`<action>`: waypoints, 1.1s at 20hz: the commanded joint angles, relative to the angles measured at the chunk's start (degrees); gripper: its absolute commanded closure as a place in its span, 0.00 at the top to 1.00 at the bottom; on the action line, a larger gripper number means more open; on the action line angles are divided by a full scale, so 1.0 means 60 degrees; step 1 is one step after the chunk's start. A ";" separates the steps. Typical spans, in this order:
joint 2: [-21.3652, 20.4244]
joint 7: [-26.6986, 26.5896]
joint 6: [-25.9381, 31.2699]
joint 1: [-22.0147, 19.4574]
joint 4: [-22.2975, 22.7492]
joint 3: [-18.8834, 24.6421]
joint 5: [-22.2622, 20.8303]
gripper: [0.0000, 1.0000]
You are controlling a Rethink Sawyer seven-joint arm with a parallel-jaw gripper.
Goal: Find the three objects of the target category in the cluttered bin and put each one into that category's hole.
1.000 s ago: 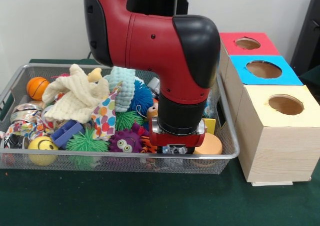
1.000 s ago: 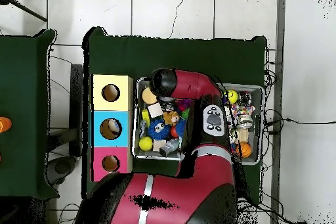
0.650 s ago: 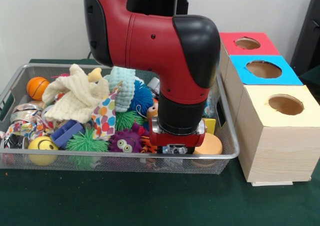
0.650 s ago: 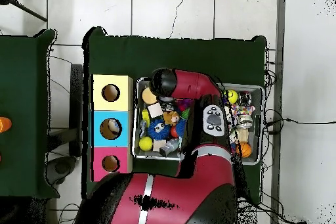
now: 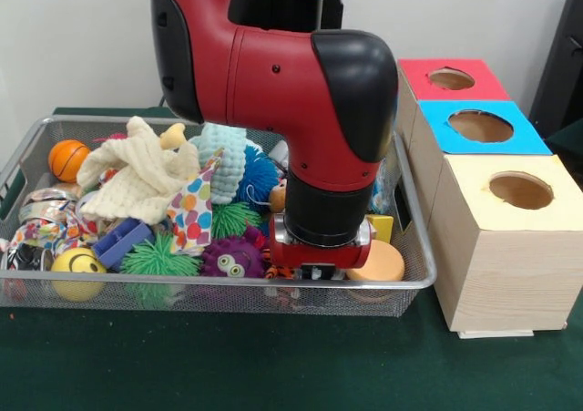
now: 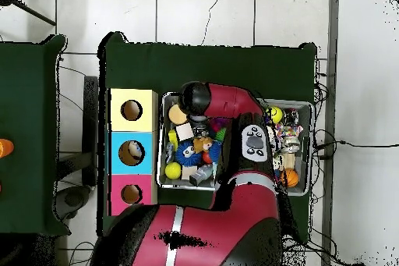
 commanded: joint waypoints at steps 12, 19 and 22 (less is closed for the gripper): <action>-0.1536 0.1184 0.0651 0.0341 0.2454 0.0318 0.0051 0.00; -0.3310 0.0947 0.2215 0.0734 0.3165 -0.0074 0.0144 0.00; -0.3362 0.0915 0.2289 0.0676 0.3232 0.0001 0.0135 0.00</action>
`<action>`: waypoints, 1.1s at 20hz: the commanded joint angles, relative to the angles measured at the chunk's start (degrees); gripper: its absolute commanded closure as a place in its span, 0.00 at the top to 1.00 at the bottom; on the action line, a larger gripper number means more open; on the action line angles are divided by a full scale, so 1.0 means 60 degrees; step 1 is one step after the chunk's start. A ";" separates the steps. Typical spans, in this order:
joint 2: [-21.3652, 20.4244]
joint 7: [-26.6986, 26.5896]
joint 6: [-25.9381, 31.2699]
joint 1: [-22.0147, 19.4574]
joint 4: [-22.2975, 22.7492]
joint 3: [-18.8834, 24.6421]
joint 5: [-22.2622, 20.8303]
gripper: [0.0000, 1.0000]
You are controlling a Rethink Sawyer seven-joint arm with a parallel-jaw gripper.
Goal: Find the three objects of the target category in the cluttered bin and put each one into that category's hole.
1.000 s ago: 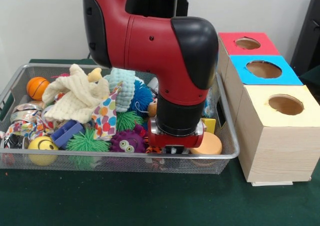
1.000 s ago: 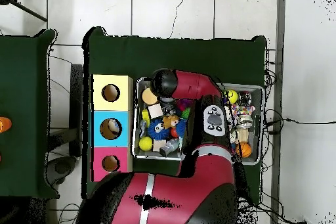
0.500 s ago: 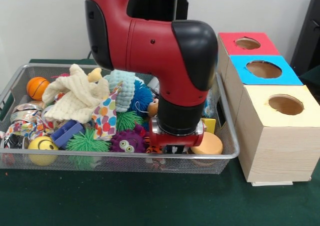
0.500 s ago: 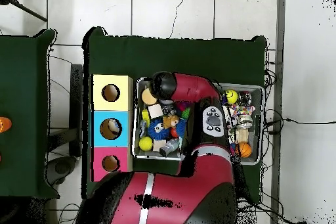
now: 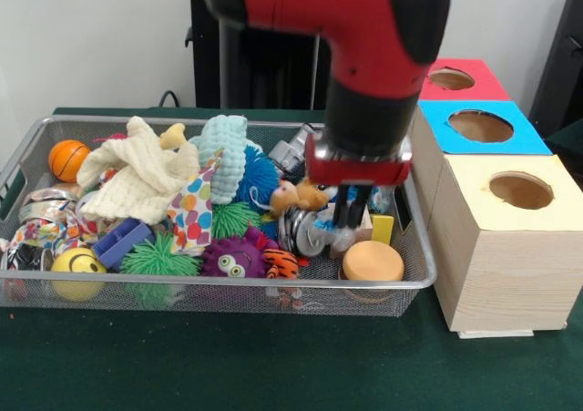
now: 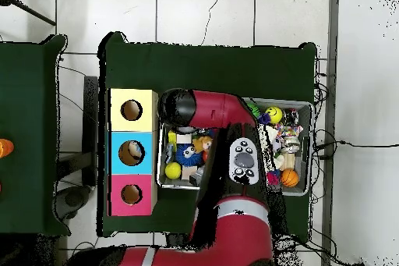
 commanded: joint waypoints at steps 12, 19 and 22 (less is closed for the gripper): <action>-0.1335 0.1181 -0.0146 -0.0033 0.2774 0.0310 -0.0169 0.00; -0.1208 0.1256 -0.0986 -0.0151 0.3383 0.0289 -0.0265 0.00; -0.0986 0.1106 -0.1346 -0.0427 0.3636 0.0381 -0.0266 0.00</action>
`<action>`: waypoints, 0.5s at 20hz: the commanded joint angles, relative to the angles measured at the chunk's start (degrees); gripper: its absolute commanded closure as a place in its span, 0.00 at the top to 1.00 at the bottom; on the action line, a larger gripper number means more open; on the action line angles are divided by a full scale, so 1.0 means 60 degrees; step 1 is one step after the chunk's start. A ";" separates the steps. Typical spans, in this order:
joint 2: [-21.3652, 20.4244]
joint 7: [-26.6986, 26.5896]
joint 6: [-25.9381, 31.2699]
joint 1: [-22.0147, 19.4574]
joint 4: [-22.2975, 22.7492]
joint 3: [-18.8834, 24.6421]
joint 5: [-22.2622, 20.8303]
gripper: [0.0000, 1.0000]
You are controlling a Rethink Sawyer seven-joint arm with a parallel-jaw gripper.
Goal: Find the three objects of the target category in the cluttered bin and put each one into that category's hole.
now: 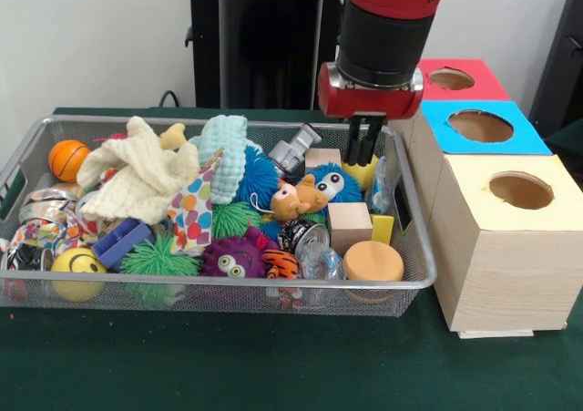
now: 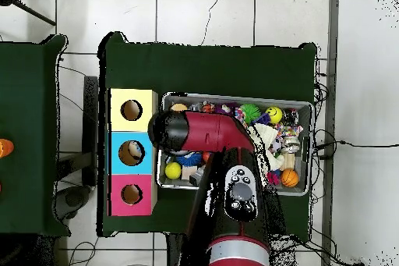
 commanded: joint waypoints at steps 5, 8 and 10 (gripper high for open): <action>0.0735 0.0899 -0.1370 -0.0634 0.1393 0.0492 -0.0420 0.00; 0.0785 0.0875 -0.1075 -0.0517 0.1134 0.0472 -0.0378 0.00; 0.0801 0.0839 -0.1094 -0.0497 0.1052 0.0455 -0.0418 0.00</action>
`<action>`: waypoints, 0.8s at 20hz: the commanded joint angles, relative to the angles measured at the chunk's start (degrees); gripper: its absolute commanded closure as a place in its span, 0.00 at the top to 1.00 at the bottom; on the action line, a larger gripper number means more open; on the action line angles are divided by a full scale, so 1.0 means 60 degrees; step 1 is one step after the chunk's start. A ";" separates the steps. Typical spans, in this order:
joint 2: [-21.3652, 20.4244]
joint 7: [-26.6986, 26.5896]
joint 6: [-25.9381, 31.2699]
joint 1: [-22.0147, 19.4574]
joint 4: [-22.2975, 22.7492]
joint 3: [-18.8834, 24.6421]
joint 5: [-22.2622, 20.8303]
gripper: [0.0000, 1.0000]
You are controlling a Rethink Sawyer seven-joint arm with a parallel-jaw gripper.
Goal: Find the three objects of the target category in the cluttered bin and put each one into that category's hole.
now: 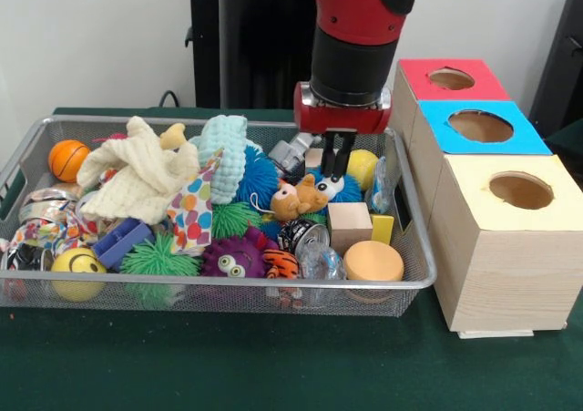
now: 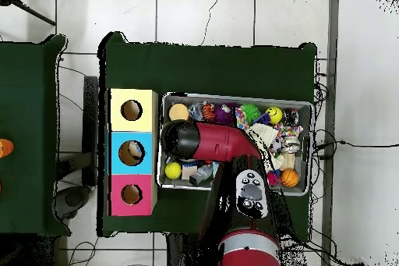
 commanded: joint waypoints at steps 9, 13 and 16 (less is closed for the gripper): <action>0.0525 0.0858 -0.0081 0.0001 0.0157 0.0283 -0.0506 1.00; 0.0664 0.0858 0.0018 -0.0034 0.0106 0.0364 -0.0424 1.00; 0.0977 0.0888 -0.0393 -0.0127 0.0059 0.0414 -0.0456 1.00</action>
